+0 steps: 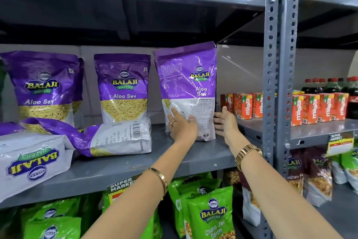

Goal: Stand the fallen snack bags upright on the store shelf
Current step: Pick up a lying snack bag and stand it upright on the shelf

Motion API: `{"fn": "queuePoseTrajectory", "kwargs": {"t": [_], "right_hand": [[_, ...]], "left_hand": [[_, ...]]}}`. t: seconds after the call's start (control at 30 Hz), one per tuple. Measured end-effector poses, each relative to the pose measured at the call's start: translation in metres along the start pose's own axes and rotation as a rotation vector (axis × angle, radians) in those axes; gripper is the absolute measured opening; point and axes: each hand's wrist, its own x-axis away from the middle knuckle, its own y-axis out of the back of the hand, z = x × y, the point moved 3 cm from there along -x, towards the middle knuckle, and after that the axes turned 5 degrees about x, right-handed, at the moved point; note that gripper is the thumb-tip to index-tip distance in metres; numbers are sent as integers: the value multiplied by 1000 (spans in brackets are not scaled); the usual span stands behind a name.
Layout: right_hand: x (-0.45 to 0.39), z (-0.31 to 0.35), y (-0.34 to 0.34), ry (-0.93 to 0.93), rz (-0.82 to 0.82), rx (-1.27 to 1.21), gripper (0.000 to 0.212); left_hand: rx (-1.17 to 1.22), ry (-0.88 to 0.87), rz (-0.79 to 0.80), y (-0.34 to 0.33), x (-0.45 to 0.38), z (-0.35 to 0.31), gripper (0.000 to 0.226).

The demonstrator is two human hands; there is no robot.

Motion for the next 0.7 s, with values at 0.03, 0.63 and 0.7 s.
{"fn": "queuePoseTrajectory", "kwargs": {"t": [0.03, 0.63, 0.7], "right_hand": [[0, 0, 1, -5, 2, -6, 52], [-7, -2, -11, 186, 178, 118, 14], [-10, -3, -11, 158, 146, 124, 19]], "left_hand": [[62, 4, 1, 3, -4, 1, 67], [443, 157, 73, 13, -18, 6, 48], [355, 37, -59, 15, -6, -1, 52]]}}
